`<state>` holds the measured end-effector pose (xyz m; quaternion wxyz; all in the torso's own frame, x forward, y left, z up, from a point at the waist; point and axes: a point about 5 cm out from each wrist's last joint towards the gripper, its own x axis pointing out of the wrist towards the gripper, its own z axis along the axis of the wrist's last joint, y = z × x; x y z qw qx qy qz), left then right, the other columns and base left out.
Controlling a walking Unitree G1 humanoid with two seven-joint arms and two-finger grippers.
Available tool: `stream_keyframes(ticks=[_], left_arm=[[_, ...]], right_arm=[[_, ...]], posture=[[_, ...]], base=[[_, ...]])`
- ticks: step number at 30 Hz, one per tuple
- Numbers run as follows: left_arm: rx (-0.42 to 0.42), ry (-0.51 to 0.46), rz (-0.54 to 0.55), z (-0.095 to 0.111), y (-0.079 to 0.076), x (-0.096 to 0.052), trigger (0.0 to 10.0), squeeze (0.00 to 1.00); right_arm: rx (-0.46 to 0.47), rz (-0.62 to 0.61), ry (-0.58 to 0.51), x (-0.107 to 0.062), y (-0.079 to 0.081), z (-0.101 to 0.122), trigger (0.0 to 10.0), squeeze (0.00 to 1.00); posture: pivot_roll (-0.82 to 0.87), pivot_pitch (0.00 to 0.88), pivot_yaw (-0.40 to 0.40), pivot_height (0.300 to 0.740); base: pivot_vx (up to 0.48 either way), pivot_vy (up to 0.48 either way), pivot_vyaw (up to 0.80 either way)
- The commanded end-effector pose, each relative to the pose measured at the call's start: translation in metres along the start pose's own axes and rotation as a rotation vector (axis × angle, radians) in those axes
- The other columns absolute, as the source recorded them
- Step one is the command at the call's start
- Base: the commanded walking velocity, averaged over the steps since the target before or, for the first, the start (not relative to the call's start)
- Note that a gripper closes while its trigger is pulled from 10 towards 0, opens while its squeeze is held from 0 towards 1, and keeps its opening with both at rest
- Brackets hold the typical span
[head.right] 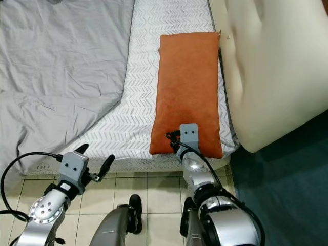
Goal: Clean up the room
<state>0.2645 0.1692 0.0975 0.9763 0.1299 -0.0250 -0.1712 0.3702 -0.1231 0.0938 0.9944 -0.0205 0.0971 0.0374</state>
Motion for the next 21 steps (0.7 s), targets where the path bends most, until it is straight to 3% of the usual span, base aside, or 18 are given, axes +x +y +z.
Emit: stream_keyframes(ticks=[1, 4, 5, 7, 11, 15, 19, 21], left_arm=[[0.005, 0.036, -0.011, -0.006, -0.005, -0.005, 10.0, 0.0], [0.008, 0.039, -0.003, -0.005, -0.005, -0.004, 10.0, 0.0], [0.008, 0.039, -0.003, -0.005, -0.005, -0.004, 10.0, 0.0], [0.017, 0.044, 0.006, -0.006, -0.004, -0.004, 10.0, 0.0], [0.019, 0.055, 0.016, -0.008, -0.001, -0.002, 10.0, 0.0], [0.027, 0.06, 0.018, -0.01, 0.0, -0.001, 10.0, 0.0], [0.034, 0.075, 0.026, -0.014, 0.003, 0.0, 10.0, 0.0], [0.036, 0.078, 0.026, -0.015, 0.004, 0.0, 10.0, 0.0]], right_arm=[[-0.04, -0.069, 0.032, -0.002, -0.015, -0.006, 0.0, 0.0], [-0.144, -0.155, -0.042, 0.001, -0.036, 0.012, 0.0, 0.0], [-0.144, -0.155, -0.042, 0.001, -0.036, 0.012, 0.0, 0.0], [-0.261, -0.235, -0.109, 0.002, -0.053, 0.028, 0.0, 0.0], [-0.362, -0.298, -0.13, 0.0, -0.071, 0.036, 0.0, 0.0], [-0.382, -0.308, -0.121, -0.001, -0.075, 0.033, 0.0, 0.0], [-0.53, -0.291, -0.143, -0.002, -0.071, 0.031, 0.0, 0.0], [-0.547, -0.299, -0.135, -0.003, -0.073, 0.03, 0.0, 0.0]], posture=[[0.14, 0.508, 0.074, 0.74], [0.12, 0.497, 0.062, 0.74], [0.12, 0.497, 0.062, 0.74], [0.11, 0.495, 0.055, 0.74], [0.1, 0.495, 0.046, 0.74], [0.09, 0.495, 0.043, 0.74], [0.09, 0.496, 0.045, 0.74], [0.09, 0.495, 0.044, 0.74]], base=[[0.0, 0.0, 0.0], [0.0, 0.0, 0.0], [0.0, 0.0, 0.0], [0.0, 0.0, 0.0], [0.0, 0.0, 0.0], [0.0, 0.0, 0.0], [0.0, 0.0, 0.0], [0.0, 0.0, 0.0]])
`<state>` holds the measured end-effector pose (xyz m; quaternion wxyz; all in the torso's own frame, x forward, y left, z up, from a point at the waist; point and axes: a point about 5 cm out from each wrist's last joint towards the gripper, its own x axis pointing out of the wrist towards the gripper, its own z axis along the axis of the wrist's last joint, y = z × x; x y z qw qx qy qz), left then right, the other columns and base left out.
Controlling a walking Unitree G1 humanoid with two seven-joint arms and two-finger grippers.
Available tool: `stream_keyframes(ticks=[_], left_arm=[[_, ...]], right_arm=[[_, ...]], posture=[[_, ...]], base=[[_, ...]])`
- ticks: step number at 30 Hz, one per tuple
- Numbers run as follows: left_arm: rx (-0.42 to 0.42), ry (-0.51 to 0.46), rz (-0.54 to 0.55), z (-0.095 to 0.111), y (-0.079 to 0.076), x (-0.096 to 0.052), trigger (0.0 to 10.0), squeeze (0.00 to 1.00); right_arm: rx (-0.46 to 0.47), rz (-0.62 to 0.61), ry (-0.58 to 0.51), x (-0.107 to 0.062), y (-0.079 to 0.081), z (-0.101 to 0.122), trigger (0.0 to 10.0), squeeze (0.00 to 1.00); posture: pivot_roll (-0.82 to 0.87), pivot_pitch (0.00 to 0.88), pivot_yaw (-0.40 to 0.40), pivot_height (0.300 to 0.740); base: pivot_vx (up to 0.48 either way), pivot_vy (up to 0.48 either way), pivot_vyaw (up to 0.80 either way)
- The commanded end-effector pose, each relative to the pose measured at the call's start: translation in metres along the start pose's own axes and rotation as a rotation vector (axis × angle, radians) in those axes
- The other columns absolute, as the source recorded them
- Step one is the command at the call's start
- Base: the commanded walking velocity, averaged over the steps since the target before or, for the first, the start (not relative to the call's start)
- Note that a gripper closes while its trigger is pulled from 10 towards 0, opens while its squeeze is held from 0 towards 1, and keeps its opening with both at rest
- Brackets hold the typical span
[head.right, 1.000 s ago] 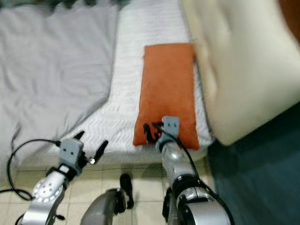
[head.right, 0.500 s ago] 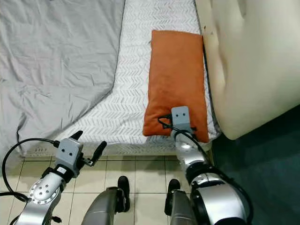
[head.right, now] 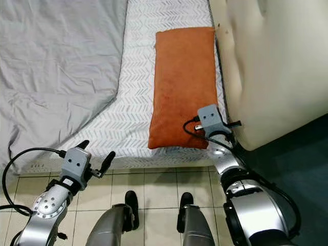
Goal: Clean up the room
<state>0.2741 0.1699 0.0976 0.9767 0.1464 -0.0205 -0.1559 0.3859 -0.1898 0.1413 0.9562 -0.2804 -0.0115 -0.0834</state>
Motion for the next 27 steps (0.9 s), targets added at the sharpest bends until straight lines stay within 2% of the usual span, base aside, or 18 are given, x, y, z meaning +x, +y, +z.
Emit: stream_keyframes(ticks=[1, 3, 4, 5, 6, 8, 10, 13, 15, 16, 17, 19, 22, 24, 26, 27], left_arm=[[0.005, 0.062, -0.004, -0.015, -0.001, -0.008, 10.0, 0.0], [0.004, 0.062, -0.003, -0.015, -0.002, -0.007, 10.0, 0.0], [0.011, 0.046, 0.001, -0.012, -0.003, -0.004, 10.0, 0.0], [0.017, 0.036, 0.004, -0.01, -0.003, -0.003, 10.0, 0.0], [0.025, 0.008, 0.007, -0.004, -0.004, -0.001, 10.0, 0.0], [0.029, -0.024, 0.009, 0.003, -0.007, 0.002, 10.0, 0.0], [0.01, -0.047, 0.015, 0.008, -0.009, 0.004, 10.0, 0.0], [-0.035, -0.064, 0.044, 0.014, -0.013, 0.003, 10.0, 0.0], [-0.06, -0.075, 0.054, 0.017, -0.016, 0.005, 10.0, 0.0], [-0.084, -0.087, 0.064, 0.021, -0.017, 0.008, 10.0, 0.0], [-0.1, -0.095, 0.071, 0.024, -0.018, 0.011, 10.0, 0.0], [-0.122, -0.104, 0.074, 0.028, -0.021, 0.017, 10.0, 0.0], [-0.133, -0.112, 0.072, 0.032, -0.023, 0.02, 10.0, 0.0], [-0.183, -0.108, 0.081, 0.033, -0.025, 0.025, 10.0, 0.0], [-0.226, -0.069, 0.096, 0.027, -0.027, 0.034, 10.0, 0.0], [-0.226, -0.069, 0.096, 0.027, -0.027, 0.034, 10.0, 0.0]], right_arm=[[-0.043, 0.008, 0.058, -0.007, 0.001, -0.019, 0.0, 0.0], [-0.008, 0.009, 0.069, -0.007, 0.001, -0.018, 0.0, 0.0], [0.06, 0.005, 0.034, -0.004, 0.003, -0.008, 6.5, 0.0], [0.083, 0.0, 0.003, -0.003, 0.003, -0.002, 6.5, 0.0], [0.128, -0.002, -0.058, -0.001, 0.005, 0.009, 10.0, 0.0], [0.192, 0.002, -0.129, -0.001, 0.008, 0.022, 10.0, 0.0], [0.3, 0.037, -0.182, -0.004, 0.015, 0.033, 10.0, 0.0], [0.493, 0.088, -0.249, -0.023, 0.028, 0.043, 10.0, 0.0], [0.55, 0.092, -0.257, -0.036, 0.029, 0.042, 10.0, 0.0], [0.57, 0.084, -0.263, -0.046, 0.026, 0.041, 10.0, 0.0], [0.579, 0.077, -0.267, -0.053, 0.024, 0.04, 10.0, 0.0], [0.596, 0.079, -0.273, -0.064, 0.022, 0.036, 10.0, 0.0], [0.609, 0.089, -0.278, -0.073, 0.019, 0.034, 10.0, 0.0], [0.592, 0.11, -0.225, -0.085, 0.017, 0.017, 10.0, 0.0], [0.56, 0.111, -0.158, -0.091, 0.013, -0.005, 10.0, 0.0], [0.56, 0.111, -0.158, -0.091, 0.013, -0.005, 10.0, 0.0]], posture=[[0.09, 0.492, 0.043, 0.74], [0.09, 0.481, 0.04, 0.74], [0.08, 0.469, 0.037, 0.74], [0.08, 0.463, 0.034, 0.74], [0.07, 0.447, 0.028, 0.74], [0.06, 0.428, 0.022, 0.74], [0.05, 0.388, 0.012, 0.74], [0.02, 0.299, 0.004, 0.74], [0.01, 0.252, 0.005, 0.74], [0.01, 0.201, 0.007, 0.74], [0.01, 0.201, 0.007, 0.74], [0.0, 0.143, 0.012, 0.74], [-0.01, 0.125, 0.015, 0.74], [-0.03, 0.032, 0.037, 0.74], [-0.05, 0.009, 0.046, 0.74], [-0.05, 0.009, 0.046, 0.74]], base=[[0.0, 0.0, 0.0], [0.0, 0.0, 0.0], [0.0, 0.0, 0.0], [0.0, 0.0, 0.0], [0.0, 0.0, 0.0], [0.0, 0.0, 0.0], [0.0, 0.0, 0.0], [0.0, 0.0, 0.0], [0.0, 0.0, 0.0], [0.0, 0.0, 0.0], [0.0, 0.0, 0.0], [0.0, 0.0, 0.0], [0.0, 0.0, 0.0], [0.0, 0.0, 0.0], [0.0, 0.0, 0.0], [0.0, 0.0, 0.0]])
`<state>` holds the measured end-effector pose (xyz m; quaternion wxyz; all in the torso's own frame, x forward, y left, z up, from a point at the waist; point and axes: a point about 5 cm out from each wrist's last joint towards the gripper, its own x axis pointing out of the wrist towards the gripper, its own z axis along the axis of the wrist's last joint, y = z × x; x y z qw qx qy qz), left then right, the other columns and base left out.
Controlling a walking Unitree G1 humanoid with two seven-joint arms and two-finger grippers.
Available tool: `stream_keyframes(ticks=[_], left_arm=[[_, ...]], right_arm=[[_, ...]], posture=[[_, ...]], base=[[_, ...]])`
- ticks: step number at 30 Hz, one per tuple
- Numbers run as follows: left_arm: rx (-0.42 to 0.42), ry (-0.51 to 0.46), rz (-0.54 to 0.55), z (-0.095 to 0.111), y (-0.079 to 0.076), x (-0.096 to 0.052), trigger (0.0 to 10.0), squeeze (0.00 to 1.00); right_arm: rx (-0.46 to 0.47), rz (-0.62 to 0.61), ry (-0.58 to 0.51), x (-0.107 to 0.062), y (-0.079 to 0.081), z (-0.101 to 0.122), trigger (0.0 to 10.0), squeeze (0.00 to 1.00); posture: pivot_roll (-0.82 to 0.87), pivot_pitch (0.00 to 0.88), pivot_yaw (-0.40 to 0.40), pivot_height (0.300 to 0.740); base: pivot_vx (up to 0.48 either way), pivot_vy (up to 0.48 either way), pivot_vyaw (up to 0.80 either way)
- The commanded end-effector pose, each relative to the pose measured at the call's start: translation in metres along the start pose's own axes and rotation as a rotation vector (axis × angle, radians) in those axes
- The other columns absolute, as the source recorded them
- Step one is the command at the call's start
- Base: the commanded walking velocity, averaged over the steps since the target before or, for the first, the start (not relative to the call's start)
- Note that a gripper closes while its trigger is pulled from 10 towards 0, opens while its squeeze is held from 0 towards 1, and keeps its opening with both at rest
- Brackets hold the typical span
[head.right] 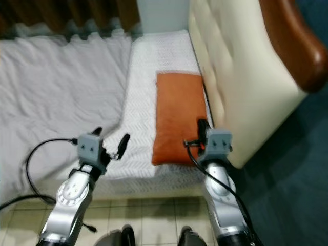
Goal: Clean up the room
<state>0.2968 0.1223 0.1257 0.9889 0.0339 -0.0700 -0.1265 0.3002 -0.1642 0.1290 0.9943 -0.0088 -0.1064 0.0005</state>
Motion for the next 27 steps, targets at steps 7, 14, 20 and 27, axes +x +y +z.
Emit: stream_keyframes(ticks=[7, 14, 20, 27], left_arm=[[-0.104, 0.105, 0.036, -0.022, 0.003, 0.018, 10.0, 0.0], [-0.079, 0.092, -0.001, -0.02, 0.001, 0.027, 10.0, 0.0], [-0.118, 0.087, -0.021, -0.023, -0.001, 0.022, 10.0, 0.0], [-0.147, 0.091, -0.06, -0.035, -0.001, -0.017, 10.0, 0.0]], right_arm=[[-0.026, 0.002, 0.087, 0.0, -0.007, -0.011, 10.0, 0.0], [-0.019, 0.056, 0.107, 0.0, 0.0, -0.015, 10.0, 0.0], [-0.08, 0.059, 0.093, -0.006, -0.002, -0.019, 10.0, 0.0], [-0.125, -0.05, 0.149, -0.048, -0.037, -0.031, 10.0, 0.0]], posture=[[-0.08, 0.0, 0.071, 0.74], [-0.09, 0.007, 0.084, 0.74], [-0.09, 0.035, 0.07, 0.74], [-0.07, 0.054, 0.034, 0.74]], base=[[0.0, 0.0, 0.0], [0.0, 0.268, 0.0], [0.386, 0.281, 0.0], [0.399, 0.266, 0.0]])
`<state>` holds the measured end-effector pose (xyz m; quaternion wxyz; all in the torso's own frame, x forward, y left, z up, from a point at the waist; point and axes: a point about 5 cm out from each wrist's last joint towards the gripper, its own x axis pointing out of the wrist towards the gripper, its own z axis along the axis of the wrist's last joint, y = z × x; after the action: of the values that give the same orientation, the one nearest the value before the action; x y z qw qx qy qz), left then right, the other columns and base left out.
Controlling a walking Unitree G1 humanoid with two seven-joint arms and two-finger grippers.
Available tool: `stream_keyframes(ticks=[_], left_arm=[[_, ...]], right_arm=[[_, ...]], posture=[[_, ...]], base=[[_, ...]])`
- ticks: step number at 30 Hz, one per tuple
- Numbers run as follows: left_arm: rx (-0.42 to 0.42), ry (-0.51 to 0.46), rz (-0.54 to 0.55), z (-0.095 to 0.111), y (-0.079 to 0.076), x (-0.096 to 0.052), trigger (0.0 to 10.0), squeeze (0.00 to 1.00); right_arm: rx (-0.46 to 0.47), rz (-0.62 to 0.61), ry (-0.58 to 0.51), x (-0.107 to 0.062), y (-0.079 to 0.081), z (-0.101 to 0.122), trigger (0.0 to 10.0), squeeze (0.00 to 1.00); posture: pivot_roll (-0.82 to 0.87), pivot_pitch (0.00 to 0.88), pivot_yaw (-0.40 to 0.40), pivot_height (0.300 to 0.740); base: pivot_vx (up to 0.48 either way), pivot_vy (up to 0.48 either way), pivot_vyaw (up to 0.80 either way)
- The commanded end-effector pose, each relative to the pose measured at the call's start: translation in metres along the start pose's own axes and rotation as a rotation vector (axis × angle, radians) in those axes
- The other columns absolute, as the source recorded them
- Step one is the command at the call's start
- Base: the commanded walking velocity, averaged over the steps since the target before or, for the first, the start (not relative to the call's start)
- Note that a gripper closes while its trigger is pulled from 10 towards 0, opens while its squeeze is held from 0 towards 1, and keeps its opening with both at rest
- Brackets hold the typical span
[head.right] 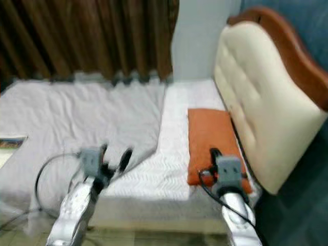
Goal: Clean up the room
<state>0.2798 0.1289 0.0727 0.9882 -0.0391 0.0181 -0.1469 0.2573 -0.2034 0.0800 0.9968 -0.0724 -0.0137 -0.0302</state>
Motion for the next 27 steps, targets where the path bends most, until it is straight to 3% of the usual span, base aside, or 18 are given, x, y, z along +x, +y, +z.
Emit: stream_keyframes(ticks=[1, 5, 8, 12, 21, 24, 25, 27], left_arm=[[0.032, -0.062, -0.036, 0.016, -0.004, 0.004, 10.0, 0.0], [0.05, -0.052, -0.045, 0.015, -0.01, 0.011, 10.0, 0.0], [0.109, -0.014, -0.022, 0.012, -0.011, 0.016, 10.0, 0.0], [0.051, -0.024, 0.038, 0.013, -0.004, 0.017, 10.0, 0.0], [0.075, -0.004, 0.087, 0.012, 0.005, 0.023, 10.0, 0.0], [0.076, -0.012, 0.087, 0.009, 0.008, 0.018, 10.0, 0.0], [0.095, -0.013, 0.065, 0.003, 0.01, 0.007, 10.0, 0.0], [0.102, -0.013, 0.06, 0.001, 0.011, 0.003, 10.0, 0.0]], right_arm=[[0.003, -0.015, -0.02, -0.002, -0.004, 0.006, 10.0, 0.0], [-0.005, -0.004, 0.002, -0.002, -0.005, 0.0, 10.0, 0.0], [-0.012, 0.028, 0.003, 0.007, 0.002, 0.002, 10.0, 0.0], [-0.005, 0.069, 0.001, 0.016, 0.01, 0.005, 10.0, 0.0], [0.007, 0.101, 0.003, 0.022, 0.018, 0.005, 10.0, 0.0], [0.002, 0.112, 0.004, 0.021, 0.018, 0.003, 10.0, 0.0], [0.003, 0.104, 0.015, 0.017, 0.014, 0.001, 10.0, 0.0], [0.004, 0.101, 0.021, 0.014, 0.012, -0.001, 10.0, 0.0]], posture=[[-0.07, 0.055, 0.028, 0.74], [-0.07, 0.048, 0.025, 0.74], [-0.07, 0.041, 0.022, 0.74], [-0.07, 0.031, 0.027, 0.74], [-0.07, 0.024, 0.026, 0.74], [-0.07, 0.02, 0.025, 0.74], [-0.08, 0.021, 0.019, 0.74], [-0.08, 0.025, 0.016, 0.74]], base=[[0.424, 0.0, 0.0], [0.444, 0.0, 0.0], [0.29, 0.0, 0.0], [0.0, 0.0, 0.0], [0.202, -0.406, 0.0], [0.27, -0.394, 0.0], [0.274, -0.394, 0.0], [0.274, -0.39, 0.0]])
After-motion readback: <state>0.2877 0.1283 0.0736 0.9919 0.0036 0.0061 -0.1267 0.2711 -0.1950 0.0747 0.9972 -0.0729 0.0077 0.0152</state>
